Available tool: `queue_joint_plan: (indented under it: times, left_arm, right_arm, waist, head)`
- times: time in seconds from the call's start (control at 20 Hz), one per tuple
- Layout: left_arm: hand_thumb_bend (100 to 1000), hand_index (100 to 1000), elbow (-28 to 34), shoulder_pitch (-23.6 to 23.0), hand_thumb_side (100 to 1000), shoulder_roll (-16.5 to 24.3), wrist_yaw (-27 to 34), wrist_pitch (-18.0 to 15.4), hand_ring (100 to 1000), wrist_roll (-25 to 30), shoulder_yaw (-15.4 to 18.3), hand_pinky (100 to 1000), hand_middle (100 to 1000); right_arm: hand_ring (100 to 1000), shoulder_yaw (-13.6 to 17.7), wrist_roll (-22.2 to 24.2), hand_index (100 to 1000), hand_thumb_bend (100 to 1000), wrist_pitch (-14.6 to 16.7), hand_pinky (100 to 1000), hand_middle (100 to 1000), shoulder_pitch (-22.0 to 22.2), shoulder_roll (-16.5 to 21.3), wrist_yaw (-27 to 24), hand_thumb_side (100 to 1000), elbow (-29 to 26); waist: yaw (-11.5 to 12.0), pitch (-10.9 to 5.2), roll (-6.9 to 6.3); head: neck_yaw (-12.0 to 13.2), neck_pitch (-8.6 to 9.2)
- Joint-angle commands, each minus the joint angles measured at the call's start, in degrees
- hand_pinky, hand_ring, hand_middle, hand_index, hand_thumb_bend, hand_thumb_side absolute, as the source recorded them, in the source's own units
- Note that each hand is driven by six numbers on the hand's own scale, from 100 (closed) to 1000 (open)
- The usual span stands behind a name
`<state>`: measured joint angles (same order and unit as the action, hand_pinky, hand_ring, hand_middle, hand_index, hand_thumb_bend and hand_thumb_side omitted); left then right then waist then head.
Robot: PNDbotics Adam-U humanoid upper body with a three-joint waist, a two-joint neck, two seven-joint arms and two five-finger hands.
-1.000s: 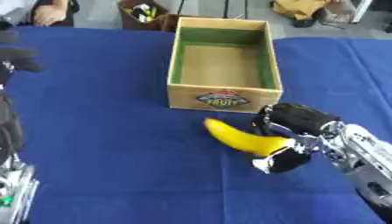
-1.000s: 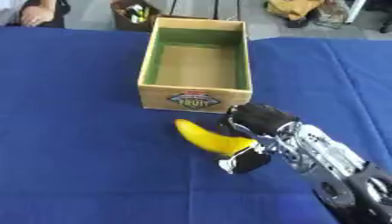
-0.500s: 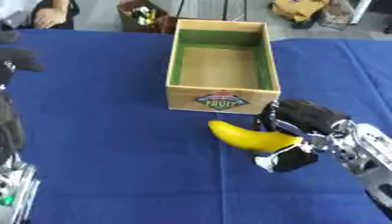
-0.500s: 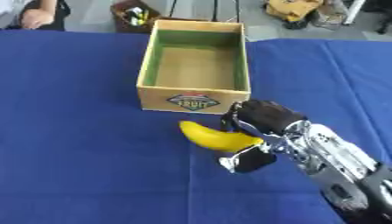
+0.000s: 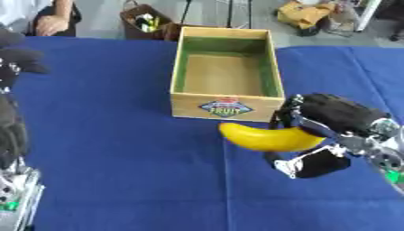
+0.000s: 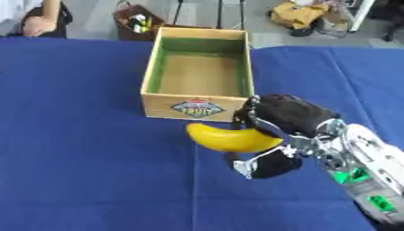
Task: Pick up objects on the table and place them in the box.
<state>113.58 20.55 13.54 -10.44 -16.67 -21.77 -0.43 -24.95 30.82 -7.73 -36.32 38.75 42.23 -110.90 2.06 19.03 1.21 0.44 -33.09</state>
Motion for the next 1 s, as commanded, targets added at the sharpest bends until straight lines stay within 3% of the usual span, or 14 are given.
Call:
queue_joint_plan:
  times: [0.05,0.55,1.0]
  left_arm:
    - [100,780,1.02,0.23,1000,0.69,-0.28,0.06,579,0.02,0.23,493,632]
    - [100,780,1.02,0.43,1000,0.56,-0.18,0.01,578,0.14,0.07,492,632]
    - [100,780,1.02,0.71,1000,0.36,0.03,0.02,577,0.50,-0.31,490,631]
  right_arm:
    - [635,1.51,-0.23,494,100,-0.91,635,377,-0.62,2.09,-1.24,483,-2.47]
    - [631,3.85,-2.46,491,100,-3.10,633,373,-2.32,3.75,-2.42,510,-3.49]
    - [623,7.25,-6.77,486,100,-6.34,634,366,-6.24,4.53,-3.65,520,1.26]
  waist:
    - [-0.10,-1.32,-0.13]
    - [0.48,-1.01,-0.23]
    - [2.16,-0.03,0.07]
  head:
    - [0.11,0.63]
    - [-0.29,1.25]
    - [-1.37,2.55]
